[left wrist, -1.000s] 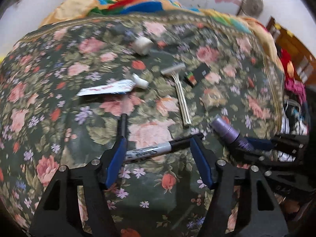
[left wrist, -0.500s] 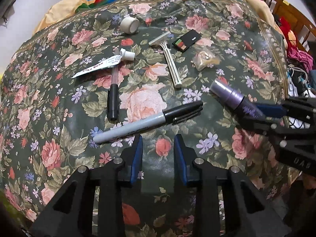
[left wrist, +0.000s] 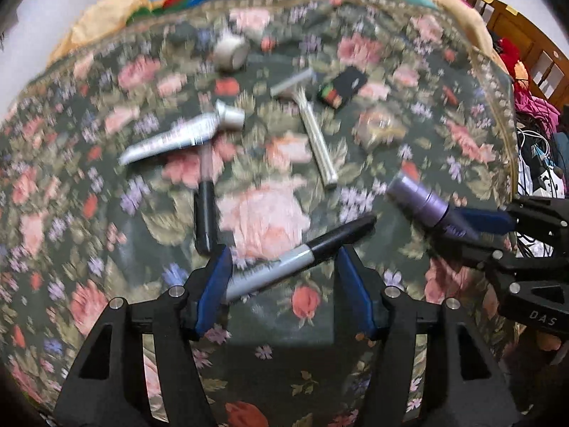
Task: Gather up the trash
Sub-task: 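Grasp the Sharpie marker with the left gripper while the right grasps the purple spray bottle, then carry the marker and spray bottle in both tools toward the white bin, then open both grippers over the white bin, dropping marker and spray bottle, then bring both tools back over the bed, then grasp the black pen with the left gripper while the right grasps the plastic bag, then carry the pen and plastic bag in both tools over the white bin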
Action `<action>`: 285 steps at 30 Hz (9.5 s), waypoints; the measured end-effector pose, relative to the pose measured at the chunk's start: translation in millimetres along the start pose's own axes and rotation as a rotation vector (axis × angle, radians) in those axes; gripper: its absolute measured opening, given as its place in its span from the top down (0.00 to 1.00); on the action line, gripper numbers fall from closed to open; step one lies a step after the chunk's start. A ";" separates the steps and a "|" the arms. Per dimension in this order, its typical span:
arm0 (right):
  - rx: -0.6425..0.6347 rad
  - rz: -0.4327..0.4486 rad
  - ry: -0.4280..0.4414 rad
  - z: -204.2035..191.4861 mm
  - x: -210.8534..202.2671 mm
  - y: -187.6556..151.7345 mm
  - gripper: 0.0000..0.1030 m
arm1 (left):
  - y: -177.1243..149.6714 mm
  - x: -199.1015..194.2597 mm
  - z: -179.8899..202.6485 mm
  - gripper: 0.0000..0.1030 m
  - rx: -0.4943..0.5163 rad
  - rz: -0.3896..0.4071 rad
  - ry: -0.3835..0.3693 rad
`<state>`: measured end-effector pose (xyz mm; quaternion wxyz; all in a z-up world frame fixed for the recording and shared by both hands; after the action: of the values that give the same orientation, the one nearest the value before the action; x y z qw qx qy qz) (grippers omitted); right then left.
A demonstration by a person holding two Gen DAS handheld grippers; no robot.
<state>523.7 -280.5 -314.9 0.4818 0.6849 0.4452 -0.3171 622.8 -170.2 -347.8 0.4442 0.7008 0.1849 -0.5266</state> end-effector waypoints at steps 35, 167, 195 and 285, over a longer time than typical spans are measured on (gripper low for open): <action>-0.131 0.182 0.013 -87.6 -116.6 -20.5 0.77 | -62.8 -193.2 34.6 0.91 -0.197 0.180 0.135; 0.067 0.032 0.065 -0.8 -55.8 24.9 0.59 | -61.4 -93.9 -10.5 0.69 -0.332 0.096 0.140; -0.092 0.098 -0.162 -14.0 38.5 87.5 0.66 | 11.9 4.1 -49.2 0.88 -0.148 0.032 0.172; -0.702 -0.194 0.237 -438.8 -17.9 -272.5 0.69 | -505.9 -287.1 -119.3 0.88 -0.947 0.105 0.312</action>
<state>269.5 165.5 -255.5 0.5999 0.4649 0.6422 -0.1080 215.2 258.9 -299.1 0.7067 0.5008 0.4324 -0.2507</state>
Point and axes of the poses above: each gripper's, at about its wrist camera, not at the fingertips, and x roughly the way its jaws point, z to its right, y to its top, the point moved 8 cm from there along x, roughly the way its jaws point, and after that the axes turned 15 degrees about x, right-handed, at the moved point
